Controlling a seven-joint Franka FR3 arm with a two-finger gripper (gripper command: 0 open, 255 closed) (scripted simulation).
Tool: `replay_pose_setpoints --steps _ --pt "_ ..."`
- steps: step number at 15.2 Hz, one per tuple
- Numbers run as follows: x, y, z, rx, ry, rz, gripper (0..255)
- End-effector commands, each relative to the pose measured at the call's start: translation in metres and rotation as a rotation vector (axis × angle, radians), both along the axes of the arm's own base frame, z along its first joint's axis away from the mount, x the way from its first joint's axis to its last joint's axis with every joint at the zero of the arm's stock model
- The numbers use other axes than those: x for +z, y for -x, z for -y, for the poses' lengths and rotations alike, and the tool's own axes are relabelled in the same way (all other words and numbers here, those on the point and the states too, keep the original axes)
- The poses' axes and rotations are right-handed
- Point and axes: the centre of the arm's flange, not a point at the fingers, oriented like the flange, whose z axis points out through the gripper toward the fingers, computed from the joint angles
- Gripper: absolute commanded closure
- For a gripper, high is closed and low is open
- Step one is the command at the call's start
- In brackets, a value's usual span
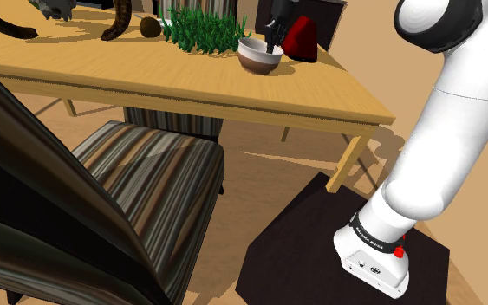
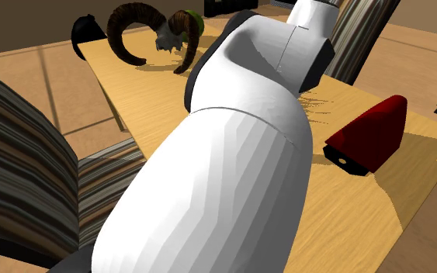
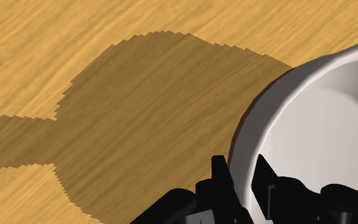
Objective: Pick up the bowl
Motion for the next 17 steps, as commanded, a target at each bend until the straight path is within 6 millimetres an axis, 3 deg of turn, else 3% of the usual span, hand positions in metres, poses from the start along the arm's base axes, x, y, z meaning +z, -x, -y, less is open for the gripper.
replay_pose_setpoints --steps 1,15,17 --pt "0.004 0.000 0.001 -0.001 0.001 -0.003 255" --pt "0.078 0.000 0.001 -0.001 0.001 -0.003 255" --pt "0.079 0.000 0.001 -0.001 0.001 -0.003 255"
